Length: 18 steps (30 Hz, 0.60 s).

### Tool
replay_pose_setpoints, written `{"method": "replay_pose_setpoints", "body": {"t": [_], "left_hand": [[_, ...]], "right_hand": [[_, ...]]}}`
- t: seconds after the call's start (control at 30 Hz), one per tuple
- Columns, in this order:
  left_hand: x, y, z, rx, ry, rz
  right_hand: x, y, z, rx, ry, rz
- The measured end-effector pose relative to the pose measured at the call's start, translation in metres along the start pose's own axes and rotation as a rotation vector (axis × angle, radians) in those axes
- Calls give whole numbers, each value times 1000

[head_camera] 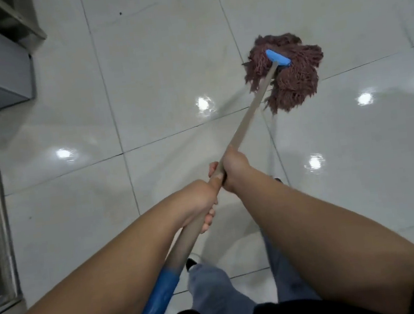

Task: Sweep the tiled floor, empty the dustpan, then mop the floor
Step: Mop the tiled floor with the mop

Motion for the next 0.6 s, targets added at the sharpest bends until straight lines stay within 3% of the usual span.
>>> {"method": "replay_pose_setpoints", "body": {"t": [0.17, 0.3, 0.43, 0.6], "left_hand": [[47, 81, -119, -210, 166, 96], [53, 122, -169, -492, 161, 274], [52, 106, -150, -558, 149, 253], [26, 84, -59, -449, 143, 129]], "right_hand": [[-2, -65, 133, -239, -54, -256], [-9, -96, 192, -349, -60, -326], [-6, -84, 177, -444, -21, -331], [5, -66, 88, -534, -3, -281]]}}
Point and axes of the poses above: each hand's wrist, its own x-axis towards the middle knuckle, its own y-axis out of the palm, z = x × y, the point moved 7 cm from there along x, towards the middle knuckle, and after that the axes turned 12 degrees about y, right-handed, at the moved point
